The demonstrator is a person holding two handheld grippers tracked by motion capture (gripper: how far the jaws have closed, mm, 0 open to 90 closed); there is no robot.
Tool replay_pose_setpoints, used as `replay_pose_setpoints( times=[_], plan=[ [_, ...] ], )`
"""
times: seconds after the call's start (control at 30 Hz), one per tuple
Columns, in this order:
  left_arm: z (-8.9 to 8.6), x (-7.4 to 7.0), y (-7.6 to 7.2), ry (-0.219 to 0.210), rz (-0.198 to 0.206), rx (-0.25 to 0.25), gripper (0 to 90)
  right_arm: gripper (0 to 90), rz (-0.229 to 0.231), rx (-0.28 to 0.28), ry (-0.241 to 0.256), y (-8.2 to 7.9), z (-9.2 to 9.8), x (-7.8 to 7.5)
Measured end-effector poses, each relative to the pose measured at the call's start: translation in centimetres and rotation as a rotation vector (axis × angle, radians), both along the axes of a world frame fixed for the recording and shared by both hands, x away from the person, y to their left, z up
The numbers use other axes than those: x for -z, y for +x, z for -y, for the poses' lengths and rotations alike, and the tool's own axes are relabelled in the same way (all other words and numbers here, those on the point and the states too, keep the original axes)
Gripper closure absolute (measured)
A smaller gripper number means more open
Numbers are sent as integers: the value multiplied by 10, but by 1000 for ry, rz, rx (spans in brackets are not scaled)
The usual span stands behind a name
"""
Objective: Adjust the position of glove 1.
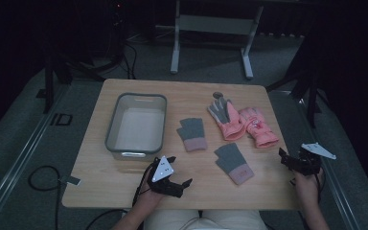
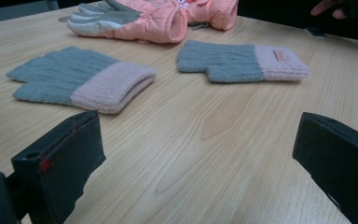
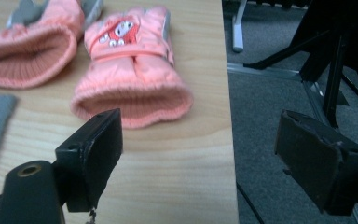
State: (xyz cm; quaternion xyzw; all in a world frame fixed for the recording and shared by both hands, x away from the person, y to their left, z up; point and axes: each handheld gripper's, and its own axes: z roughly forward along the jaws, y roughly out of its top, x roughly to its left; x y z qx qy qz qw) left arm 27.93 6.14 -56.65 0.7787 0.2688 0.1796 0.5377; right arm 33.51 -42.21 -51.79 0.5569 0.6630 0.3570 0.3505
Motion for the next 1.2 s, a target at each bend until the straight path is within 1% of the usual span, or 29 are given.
replay_pose_setpoints(
  times=[0.13,0.23,0.27,0.33,0.4,0.47,0.5,0.6,0.77,0.87,0.93,1.0,1.13,1.2],
  plan=[
    [0,0,0,-3,0,-1,12,136,3,9,12,2,0,-7],
    [0,0,0,-3,-2,-2,12,126,5,7,36,3,-1,-17],
    [0,0,0,-2,-1,-1,12,123,9,7,30,3,-2,-21],
    [0,0,0,-3,-2,-2,12,119,32,0,24,4,-4,-29],
    [-1,0,0,-4,-3,-5,12,119,46,-4,25,6,-7,-36],
    [-1,0,0,-9,-4,-10,12,119,57,-20,34,8,-11,-43],
    [-1,0,0,-12,-4,-10,12,119,64,-24,28,10,-13,-47],
    [-1,0,0,-11,-5,-10,12,119,83,-42,34,13,-20,-55],
    [-1,0,1,0,-5,-6,12,119,101,-78,18,21,-34,-66],
    [-1,0,1,-3,-5,-4,12,119,110,-91,10,26,-42,-70],
    [-1,0,0,-8,-5,-5,12,119,111,-93,2,28,-46,-72],
    [-1,0,0,-11,-5,-5,12,119,117,-100,5,30,-50,-75],
    [0,0,1,-3,-10,2,12,126,133,-100,-30,35,-60,-81],
    [0,0,0,-6,-7,2,12,136,127,-106,-27,38,-63,-83]
  ],
)
